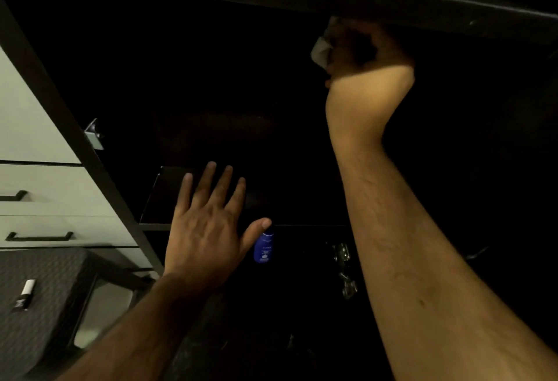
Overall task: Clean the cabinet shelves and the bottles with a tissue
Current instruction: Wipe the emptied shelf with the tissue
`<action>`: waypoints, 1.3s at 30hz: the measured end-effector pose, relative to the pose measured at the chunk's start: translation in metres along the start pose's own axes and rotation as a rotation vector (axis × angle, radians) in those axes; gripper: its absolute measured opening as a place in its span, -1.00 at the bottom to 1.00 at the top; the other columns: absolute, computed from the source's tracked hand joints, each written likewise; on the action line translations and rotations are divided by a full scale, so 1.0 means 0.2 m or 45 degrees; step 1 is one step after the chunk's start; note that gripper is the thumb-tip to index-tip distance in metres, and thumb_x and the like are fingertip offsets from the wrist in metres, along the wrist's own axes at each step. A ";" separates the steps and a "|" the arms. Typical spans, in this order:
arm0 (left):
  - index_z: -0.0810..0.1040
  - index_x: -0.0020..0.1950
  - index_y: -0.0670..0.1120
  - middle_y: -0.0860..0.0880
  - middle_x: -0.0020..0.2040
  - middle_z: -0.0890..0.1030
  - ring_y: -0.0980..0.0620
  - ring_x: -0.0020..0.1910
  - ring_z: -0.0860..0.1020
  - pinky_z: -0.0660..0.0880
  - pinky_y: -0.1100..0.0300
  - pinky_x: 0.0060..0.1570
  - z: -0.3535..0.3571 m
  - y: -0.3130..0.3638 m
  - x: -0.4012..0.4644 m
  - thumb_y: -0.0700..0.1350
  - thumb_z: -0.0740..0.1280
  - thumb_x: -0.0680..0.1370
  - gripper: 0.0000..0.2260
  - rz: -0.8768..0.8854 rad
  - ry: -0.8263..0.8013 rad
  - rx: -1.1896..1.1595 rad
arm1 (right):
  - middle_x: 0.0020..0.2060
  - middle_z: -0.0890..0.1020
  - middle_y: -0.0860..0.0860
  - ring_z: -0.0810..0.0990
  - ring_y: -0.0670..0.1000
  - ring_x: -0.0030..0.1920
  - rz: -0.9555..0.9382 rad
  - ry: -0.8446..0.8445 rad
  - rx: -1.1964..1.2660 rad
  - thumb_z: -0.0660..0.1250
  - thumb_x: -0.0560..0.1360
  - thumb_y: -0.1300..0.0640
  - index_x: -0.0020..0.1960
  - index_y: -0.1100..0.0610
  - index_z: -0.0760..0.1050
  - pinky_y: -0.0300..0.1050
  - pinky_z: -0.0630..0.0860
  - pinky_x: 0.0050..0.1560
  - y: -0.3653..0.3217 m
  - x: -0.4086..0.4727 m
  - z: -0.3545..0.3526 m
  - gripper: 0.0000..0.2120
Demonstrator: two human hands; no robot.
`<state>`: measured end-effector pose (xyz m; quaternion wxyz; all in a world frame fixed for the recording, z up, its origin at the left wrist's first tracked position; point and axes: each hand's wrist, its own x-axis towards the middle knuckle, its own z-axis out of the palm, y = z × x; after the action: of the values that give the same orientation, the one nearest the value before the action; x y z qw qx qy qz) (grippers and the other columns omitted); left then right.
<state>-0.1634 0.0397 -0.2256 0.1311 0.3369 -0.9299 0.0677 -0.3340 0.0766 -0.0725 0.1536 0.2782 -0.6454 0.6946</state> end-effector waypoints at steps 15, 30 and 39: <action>0.25 0.48 -0.29 -0.26 0.50 0.24 -0.17 0.54 0.08 0.00 -0.12 0.50 -0.01 -0.18 -0.08 0.32 -0.12 0.59 -0.23 -0.010 0.071 -0.024 | -0.36 0.61 -0.09 0.57 -0.16 -0.35 0.120 -0.509 -0.713 0.37 0.53 0.17 -0.27 0.06 0.60 -0.40 0.41 -0.43 0.37 -0.30 -0.12 -0.80; 0.14 0.50 -0.30 -0.24 0.54 0.13 -0.15 0.56 0.00 0.00 -0.12 0.50 0.02 -0.23 -0.16 0.33 -0.06 0.57 -0.21 0.063 0.074 0.064 | -0.38 0.53 -0.15 0.43 -0.24 -0.42 -0.174 -0.175 -0.459 0.43 0.46 0.12 -0.15 0.10 0.63 -0.56 0.36 -0.33 0.06 -0.10 0.08 -0.95; 0.13 0.51 -0.28 -0.22 0.55 0.12 -0.15 0.56 0.00 0.01 -0.13 0.49 0.03 -0.21 -0.17 0.32 -0.06 0.58 -0.23 0.035 0.083 0.078 | -0.08 0.67 -0.03 0.64 -0.07 -0.10 -0.110 -0.648 -0.807 0.35 0.53 0.20 -0.09 0.12 0.66 -0.32 0.53 -0.24 0.36 -0.41 0.00 -0.89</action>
<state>-0.1127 0.0265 -0.2388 0.1501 0.3256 -0.9271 0.1090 -0.3087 0.0793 -0.1790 0.0962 0.4071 -0.8325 0.3631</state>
